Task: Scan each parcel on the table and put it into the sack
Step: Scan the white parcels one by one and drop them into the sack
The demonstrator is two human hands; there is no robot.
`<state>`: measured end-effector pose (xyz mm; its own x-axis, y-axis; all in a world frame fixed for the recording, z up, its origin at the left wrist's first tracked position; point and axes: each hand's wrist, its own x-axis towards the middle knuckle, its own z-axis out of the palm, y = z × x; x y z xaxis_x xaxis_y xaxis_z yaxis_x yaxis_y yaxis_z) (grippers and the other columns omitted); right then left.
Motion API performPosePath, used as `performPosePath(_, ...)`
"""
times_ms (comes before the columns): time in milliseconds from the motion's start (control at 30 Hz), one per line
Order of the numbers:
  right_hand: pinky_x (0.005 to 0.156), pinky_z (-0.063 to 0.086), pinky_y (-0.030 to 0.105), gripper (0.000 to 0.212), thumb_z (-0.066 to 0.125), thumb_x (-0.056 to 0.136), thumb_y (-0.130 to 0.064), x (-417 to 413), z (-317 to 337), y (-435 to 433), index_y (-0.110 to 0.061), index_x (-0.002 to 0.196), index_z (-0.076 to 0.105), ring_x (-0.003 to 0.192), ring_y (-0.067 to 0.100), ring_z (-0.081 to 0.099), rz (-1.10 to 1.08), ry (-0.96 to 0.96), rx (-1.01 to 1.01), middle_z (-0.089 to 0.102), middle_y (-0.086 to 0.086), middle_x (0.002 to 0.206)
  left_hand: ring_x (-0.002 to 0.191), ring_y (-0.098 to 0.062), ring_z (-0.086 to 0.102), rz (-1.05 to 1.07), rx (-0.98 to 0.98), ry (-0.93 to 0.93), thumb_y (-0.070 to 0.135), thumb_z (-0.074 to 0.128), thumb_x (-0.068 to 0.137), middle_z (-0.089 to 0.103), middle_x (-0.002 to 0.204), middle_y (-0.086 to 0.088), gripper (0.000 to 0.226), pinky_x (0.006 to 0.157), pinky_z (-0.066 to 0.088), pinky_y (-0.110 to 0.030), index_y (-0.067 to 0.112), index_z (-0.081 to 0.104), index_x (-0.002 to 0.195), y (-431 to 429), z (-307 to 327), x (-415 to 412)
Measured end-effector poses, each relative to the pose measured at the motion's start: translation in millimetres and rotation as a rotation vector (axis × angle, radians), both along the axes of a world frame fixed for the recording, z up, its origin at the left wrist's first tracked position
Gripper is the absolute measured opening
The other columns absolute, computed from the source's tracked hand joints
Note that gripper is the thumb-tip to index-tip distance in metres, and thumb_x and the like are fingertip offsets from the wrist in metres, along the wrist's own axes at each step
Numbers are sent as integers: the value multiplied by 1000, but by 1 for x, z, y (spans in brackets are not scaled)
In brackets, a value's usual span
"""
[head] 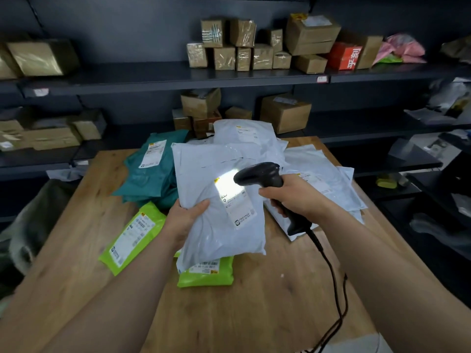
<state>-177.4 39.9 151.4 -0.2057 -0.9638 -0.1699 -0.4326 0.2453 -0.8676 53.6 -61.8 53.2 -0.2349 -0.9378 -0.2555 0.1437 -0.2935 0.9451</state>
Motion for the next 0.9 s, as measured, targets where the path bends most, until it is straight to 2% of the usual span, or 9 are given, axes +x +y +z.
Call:
performPosePath(100, 52, 45, 31, 22, 64, 83, -28, 5, 0, 0, -11, 70, 58, 49, 18, 51, -31, 26, 21, 58, 5, 56, 96, -24, 68, -2, 8, 10, 21, 78, 78, 69, 110, -8, 46, 74, 55, -33, 10, 60, 120, -5, -4, 3)
performPosePath(233, 48, 43, 29, 24, 65, 81, -28, 9, 5, -1, -11, 66, 56, 47, 17, 50, -73, 16, 24, 55, 3, 52, 93, -22, 68, -6, 21, 15, 23, 78, 78, 69, 108, -7, 44, 71, 55, -32, 12, 60, 117, -13, -6, 6)
performPosePath(400, 49, 44, 29, 24, 64, 83, -28, 15, 9, 0, -11, 68, 58, 46, 17, 51, -82, 42, 31, 57, 5, 55, 97, -30, 66, 7, 68, 9, 22, 79, 77, 68, 109, -11, 49, 84, 55, -42, 10, 59, 120, -22, -11, 9)
performPosePath(567, 40, 40, 21, 27, 64, 82, -21, 16, 14, -1, -10, 61, 53, 39, 14, 46, -125, 45, 23, 52, 1, 45, 92, -24, 67, 25, 85, 18, 25, 80, 75, 69, 104, -7, 49, 71, 55, -33, 13, 57, 118, -25, -13, 7)
performPosePath(733, 40, 42, 21, 27, 63, 83, -20, 11, 15, -2, -9, 61, 52, 36, 14, 45, -108, 37, 19, 52, 3, 43, 93, -25, 67, 32, 95, 32, 26, 80, 74, 69, 106, -7, 53, 73, 54, -33, 13, 56, 120, -28, -13, 5)
performPosePath(833, 44, 48, 20, 22, 65, 85, -23, 8, 11, -6, -6, 73, 61, 44, 12, 57, -140, -83, -29, 67, 1, 56, 94, -26, 67, 33, 99, 48, 26, 80, 73, 69, 108, -9, 55, 73, 54, -33, 11, 58, 122, -28, -12, 6)
performPosePath(900, 54, 55, 23, 23, 68, 85, -27, 4, 4, -10, -5, 91, 68, 65, 16, 71, -174, -280, -28, 76, 6, 78, 97, -27, 67, 42, 109, 62, 27, 79, 74, 69, 111, -10, 55, 74, 54, -34, 9, 58, 122, -27, -9, 10)
